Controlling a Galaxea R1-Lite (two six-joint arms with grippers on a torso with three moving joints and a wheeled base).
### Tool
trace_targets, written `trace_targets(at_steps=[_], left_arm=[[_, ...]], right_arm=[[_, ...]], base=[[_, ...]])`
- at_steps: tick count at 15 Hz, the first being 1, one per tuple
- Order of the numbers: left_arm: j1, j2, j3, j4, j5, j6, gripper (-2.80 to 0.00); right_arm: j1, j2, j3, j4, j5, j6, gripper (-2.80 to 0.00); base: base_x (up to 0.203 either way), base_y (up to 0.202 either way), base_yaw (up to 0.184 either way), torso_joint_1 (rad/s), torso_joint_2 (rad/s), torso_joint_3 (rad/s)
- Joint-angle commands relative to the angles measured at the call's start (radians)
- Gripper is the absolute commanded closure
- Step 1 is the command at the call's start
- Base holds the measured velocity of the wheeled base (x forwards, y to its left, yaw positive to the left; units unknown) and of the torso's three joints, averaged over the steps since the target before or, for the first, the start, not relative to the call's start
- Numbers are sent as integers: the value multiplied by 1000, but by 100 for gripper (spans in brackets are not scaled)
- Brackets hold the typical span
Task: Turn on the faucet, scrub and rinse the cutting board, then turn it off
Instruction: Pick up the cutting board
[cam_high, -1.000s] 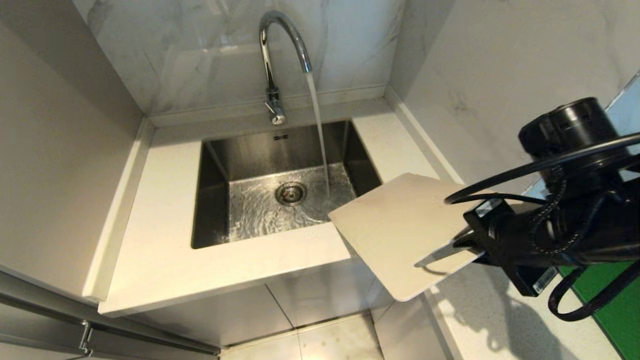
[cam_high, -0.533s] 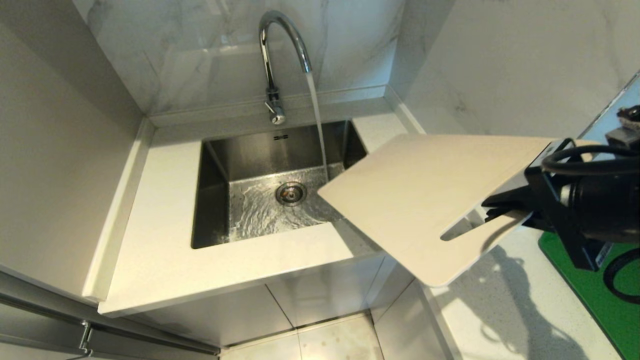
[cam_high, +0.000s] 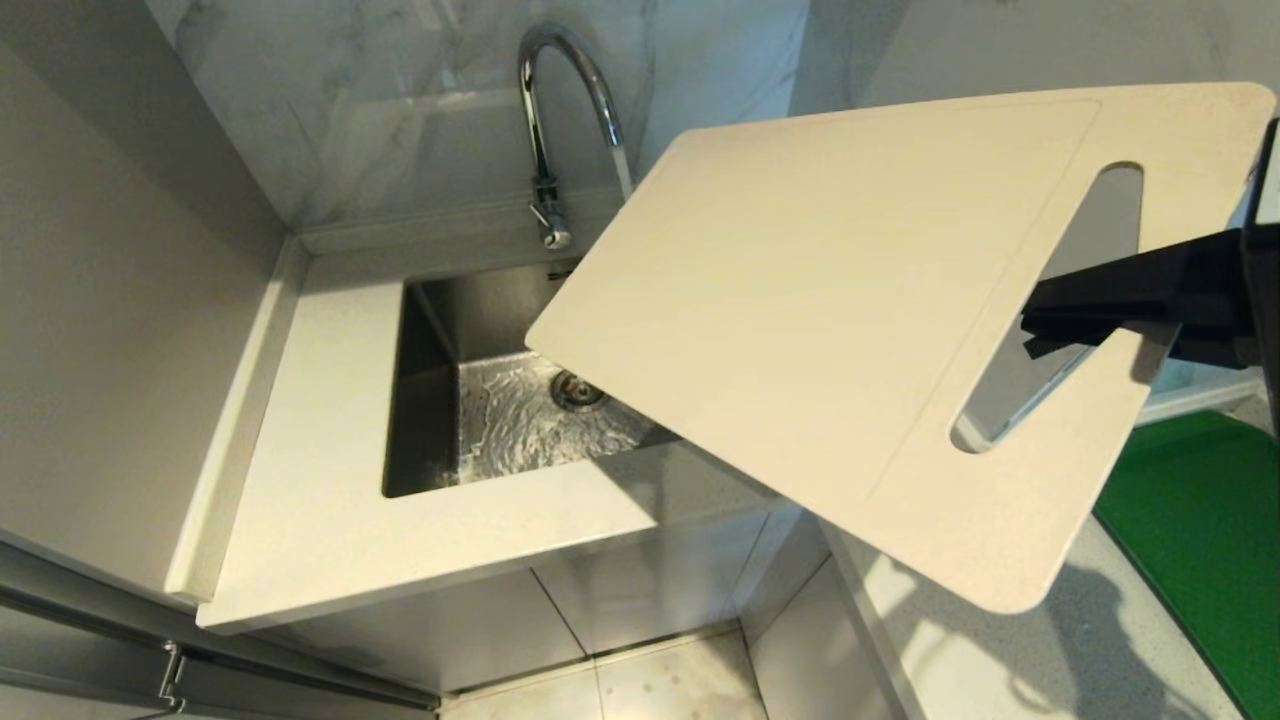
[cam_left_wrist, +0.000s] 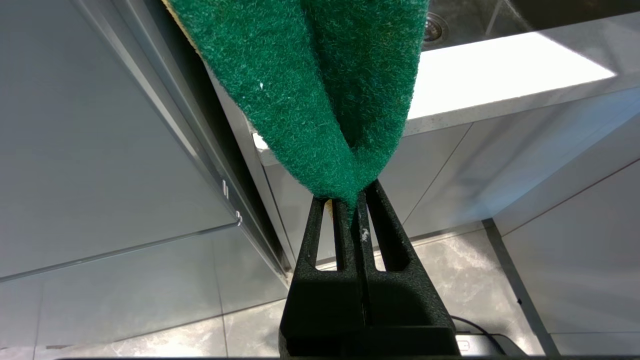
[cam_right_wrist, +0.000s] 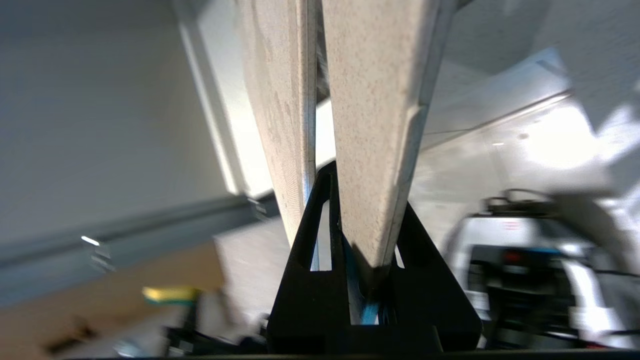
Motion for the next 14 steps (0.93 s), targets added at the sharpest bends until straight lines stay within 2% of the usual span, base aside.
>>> trace_targets(at_steps=[1,3,5,9,12,14], left_arm=[[0,1,0,0,0,0,0],[0,1,0,0,0,0,0],[0,1,0,0,0,0,0],[0,3,0,0,0,0,0],[0,1,0,0,0,0,0],[0,3,0,0,0,0,0]], right_arm=[[-1,9,-3,41,0,-140,0],[-1,30,-6,42,-3,-255,0],[-1,69,-14,10,-13,-299,0],[-6,136,-27,-82,-102,-293,0],[-9,147,-27,-99,-103,-290,0],[-9,155,-38,-114,-104,-253,0]], base=[[0,0,0,0,0,0],[0,0,0,0,0,0],[0,0,0,0,0,0],[0,0,0,0,0,0],[0,0,0,0,0,0],[0,0,0,0,0,0]])
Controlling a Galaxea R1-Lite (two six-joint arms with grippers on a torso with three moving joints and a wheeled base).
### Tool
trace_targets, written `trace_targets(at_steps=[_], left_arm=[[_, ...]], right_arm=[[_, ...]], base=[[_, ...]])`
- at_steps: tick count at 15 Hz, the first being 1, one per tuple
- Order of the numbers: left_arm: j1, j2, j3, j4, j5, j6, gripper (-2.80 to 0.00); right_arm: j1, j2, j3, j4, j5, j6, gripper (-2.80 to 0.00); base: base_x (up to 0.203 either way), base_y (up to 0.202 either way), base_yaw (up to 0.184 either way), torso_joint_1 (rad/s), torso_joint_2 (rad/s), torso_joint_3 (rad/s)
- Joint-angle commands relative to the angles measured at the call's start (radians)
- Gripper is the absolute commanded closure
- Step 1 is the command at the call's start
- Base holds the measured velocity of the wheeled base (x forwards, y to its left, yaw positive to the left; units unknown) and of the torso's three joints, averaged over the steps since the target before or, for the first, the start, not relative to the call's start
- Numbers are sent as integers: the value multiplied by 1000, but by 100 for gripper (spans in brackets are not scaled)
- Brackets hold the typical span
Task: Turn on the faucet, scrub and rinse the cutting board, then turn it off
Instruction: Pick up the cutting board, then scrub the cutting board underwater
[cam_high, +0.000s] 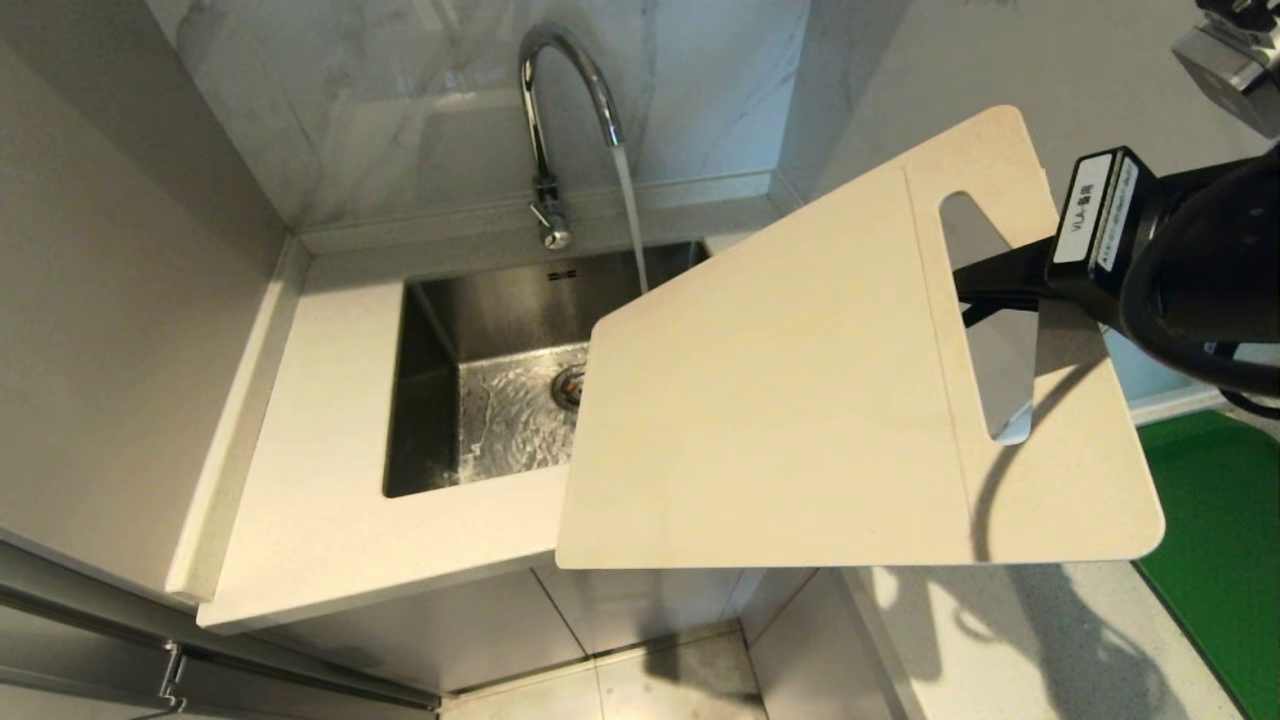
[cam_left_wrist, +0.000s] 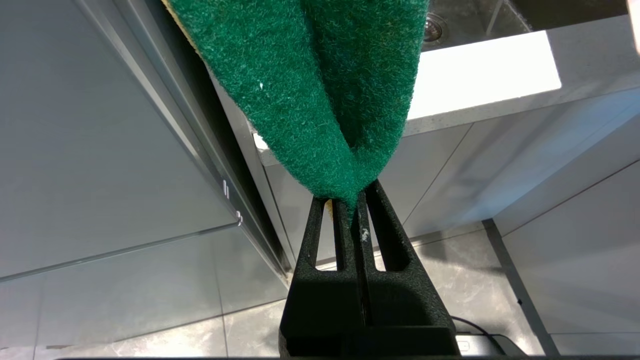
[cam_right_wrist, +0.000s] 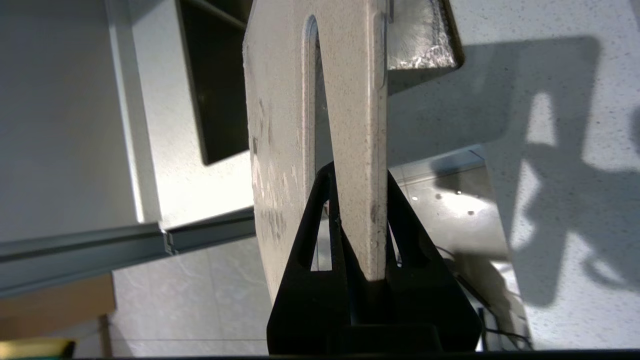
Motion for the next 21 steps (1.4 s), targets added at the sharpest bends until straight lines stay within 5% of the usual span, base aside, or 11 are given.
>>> trace_targets(at_steps=[1,8,21], left_arm=[[0,1,1,0,0,0,0],[0,2,1,-1,2,0,0],[0,1,1,-1,1,0,0]], right_arm=[[0,16,-13,-5,1,34,0],[-3,16,-20,-6,1,37,0],[-26,35,-42,-7,1,35,0]], base=[[0,0,0,0,0,0],[0,0,0,0,0,0],[206,0,-19,5,2,3]])
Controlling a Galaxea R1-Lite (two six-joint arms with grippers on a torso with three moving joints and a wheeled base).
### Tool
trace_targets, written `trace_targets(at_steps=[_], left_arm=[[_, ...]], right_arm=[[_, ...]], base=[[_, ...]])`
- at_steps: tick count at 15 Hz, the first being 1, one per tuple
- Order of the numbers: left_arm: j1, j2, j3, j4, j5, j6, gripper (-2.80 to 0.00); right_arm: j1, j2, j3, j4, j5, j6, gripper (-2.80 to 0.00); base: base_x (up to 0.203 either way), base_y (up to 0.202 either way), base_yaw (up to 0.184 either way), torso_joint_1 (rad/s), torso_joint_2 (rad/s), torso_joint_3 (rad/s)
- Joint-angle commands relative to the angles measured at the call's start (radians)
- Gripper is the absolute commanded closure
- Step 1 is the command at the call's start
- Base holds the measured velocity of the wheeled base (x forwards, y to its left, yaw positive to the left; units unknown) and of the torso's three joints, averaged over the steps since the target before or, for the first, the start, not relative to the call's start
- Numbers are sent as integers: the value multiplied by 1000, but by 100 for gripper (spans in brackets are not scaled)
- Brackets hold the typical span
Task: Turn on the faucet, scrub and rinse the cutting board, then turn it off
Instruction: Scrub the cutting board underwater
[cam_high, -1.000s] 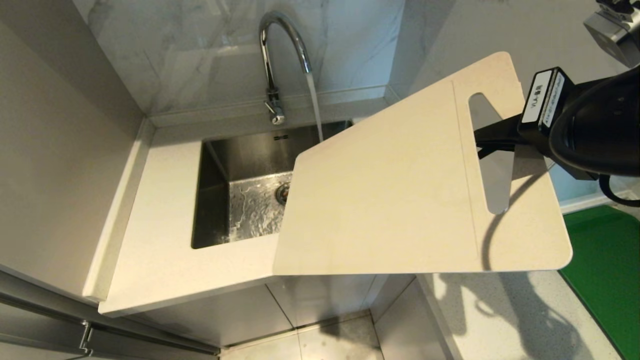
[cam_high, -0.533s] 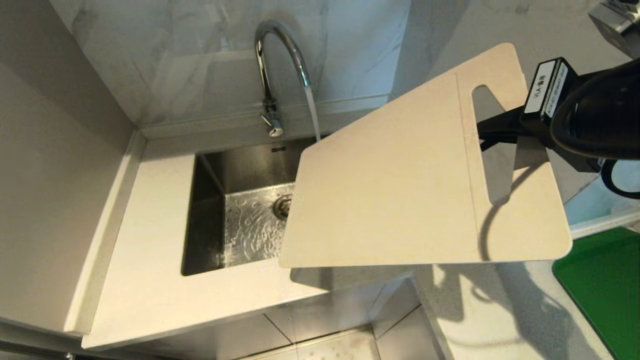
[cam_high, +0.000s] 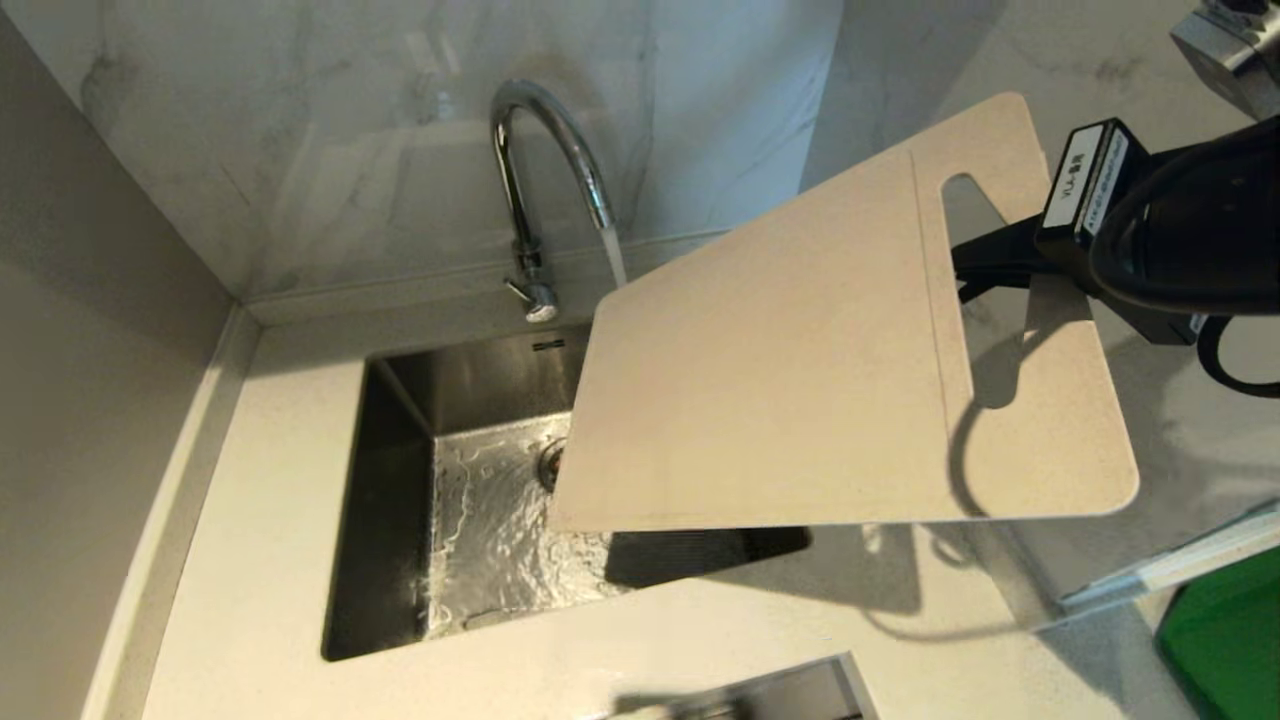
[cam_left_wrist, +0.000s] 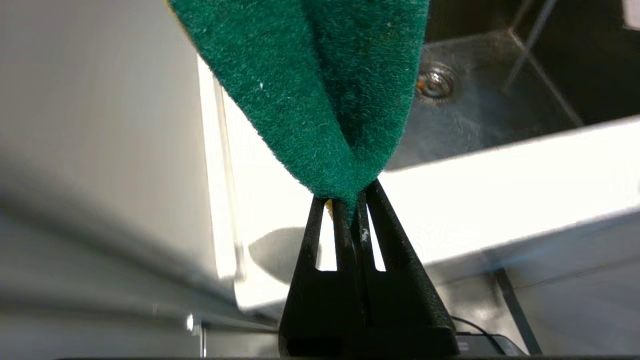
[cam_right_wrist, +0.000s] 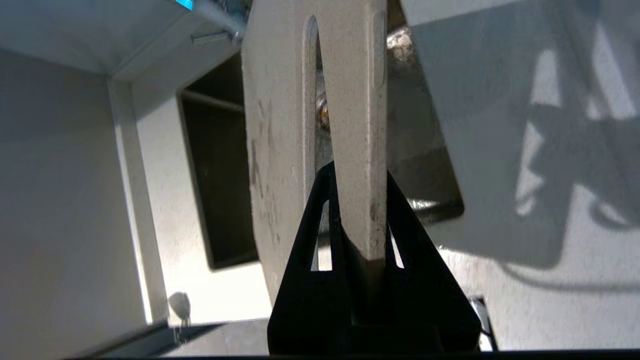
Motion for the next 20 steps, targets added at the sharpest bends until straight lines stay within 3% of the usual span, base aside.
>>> trace_targets(at_steps=[1,4,8,11,15,20], left_arm=[[0,1,0,0,0,0,0],[0,3,0,0,0,0,0],[0,1,0,0,0,0,0],[0,1,0,0,0,0,0],[0,1,0,0,0,0,0],[0,2,0,0,0,0,0]], right_arm=[[0,4,1,1,2,4,0],[0,7,1,-11,2,5,0],[0,27,0,-15,1,9,0],[0,77,-3,-27,3,62,0],[1,197,-1,-138,4,165,0],[6,357,-1,-218,8,204,0]], base=[[190,0,3,2,2,4],[190,0,-19,8,7,1],[-5,0,15,1,3,-1],[0,0,0,0,0,0],[0,0,0,0,0,0],[0,0,0,0,0,0]])
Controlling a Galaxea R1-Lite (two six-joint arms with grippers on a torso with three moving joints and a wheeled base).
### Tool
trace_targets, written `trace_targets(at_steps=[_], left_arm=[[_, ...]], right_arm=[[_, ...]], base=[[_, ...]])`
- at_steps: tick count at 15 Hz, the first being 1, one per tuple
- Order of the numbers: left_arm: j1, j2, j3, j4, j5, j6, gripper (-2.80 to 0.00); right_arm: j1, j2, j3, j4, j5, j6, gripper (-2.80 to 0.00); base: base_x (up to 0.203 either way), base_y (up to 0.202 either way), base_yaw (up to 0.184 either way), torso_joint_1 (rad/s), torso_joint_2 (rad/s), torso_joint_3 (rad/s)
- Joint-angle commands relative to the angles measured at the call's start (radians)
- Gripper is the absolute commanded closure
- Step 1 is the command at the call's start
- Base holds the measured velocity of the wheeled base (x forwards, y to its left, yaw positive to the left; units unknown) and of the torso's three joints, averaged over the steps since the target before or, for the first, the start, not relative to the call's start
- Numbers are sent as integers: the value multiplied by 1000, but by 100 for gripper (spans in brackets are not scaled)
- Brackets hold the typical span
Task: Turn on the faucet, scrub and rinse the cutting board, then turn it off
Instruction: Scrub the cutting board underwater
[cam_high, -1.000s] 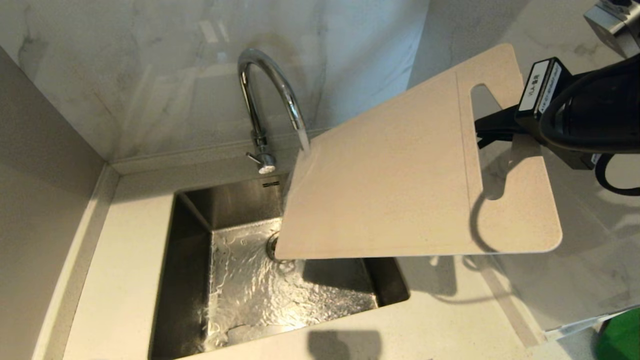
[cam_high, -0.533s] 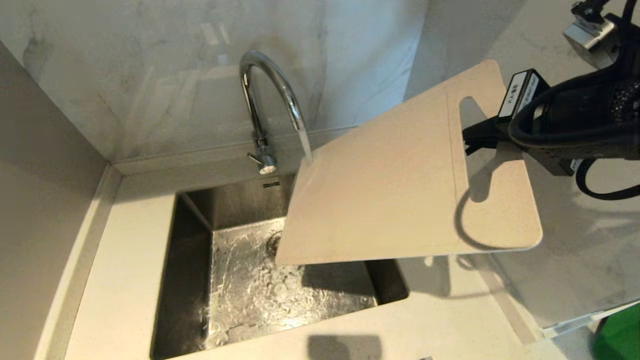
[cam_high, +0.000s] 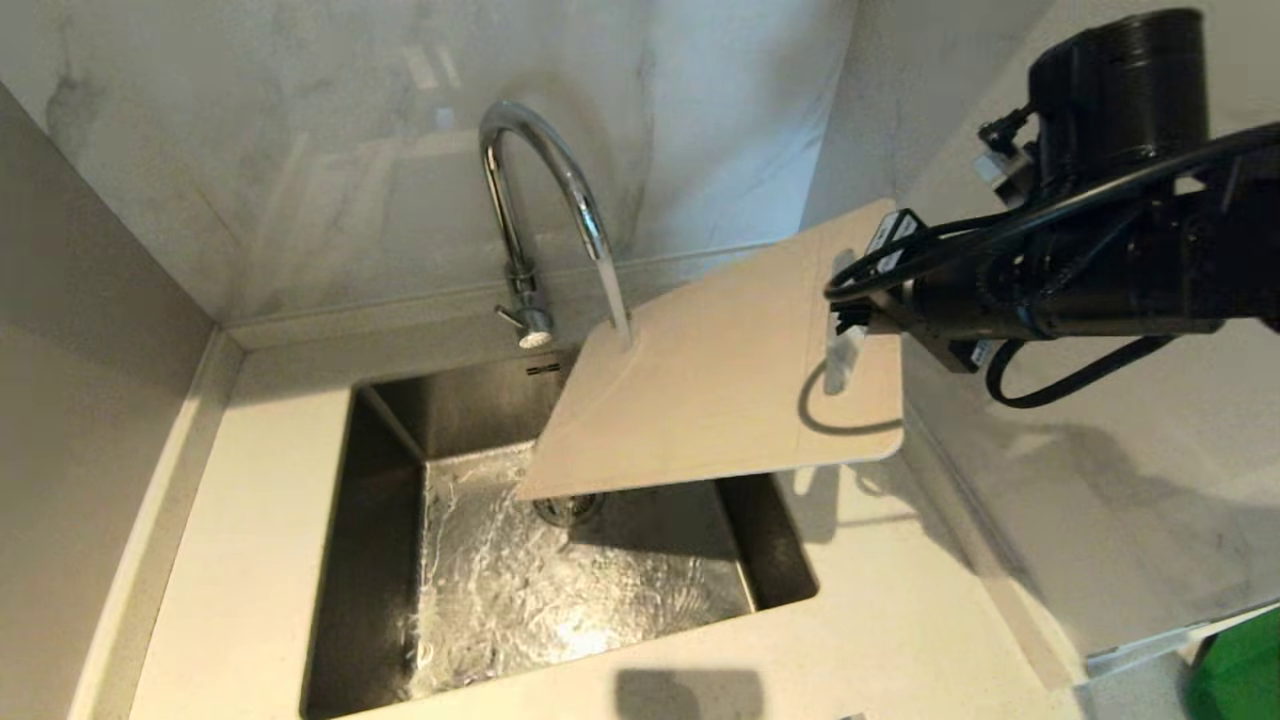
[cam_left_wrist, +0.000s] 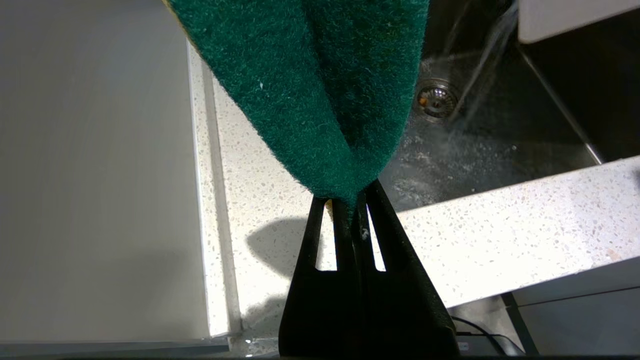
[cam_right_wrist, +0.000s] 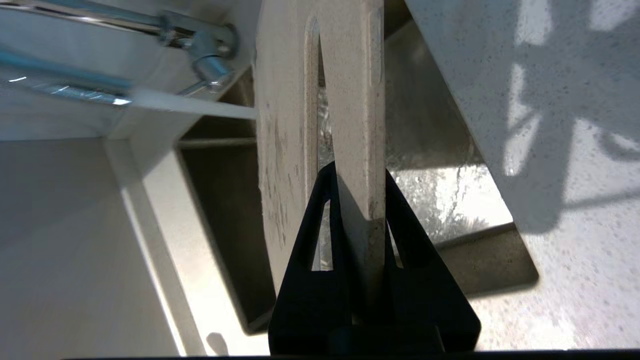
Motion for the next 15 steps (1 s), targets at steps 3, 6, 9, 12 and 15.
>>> trace_targets(at_steps=[3,6,9,12,15], left_arm=[[0,1,1,0,0,-1,0],[0,1,0,0,0,-1,0],[0,2,0,0,0,-1,0],[0,3,0,0,0,-1,0],[0,3,0,0,0,1,0]], right_arm=[[3,167,2,-73,1,8,0],[24,193,-1,-94,1,7,0],[25,199,-1,-111,-2,4,0],[23,119,4,-70,-4,0,0],[23,-13,-1,32,-6,-8,0]], base=[[0,0,0,0,0,0],[0,0,0,0,0,0],[0,0,0,0,0,0],[0,0,0,0,0,0],[0,0,0,0,0,0]])
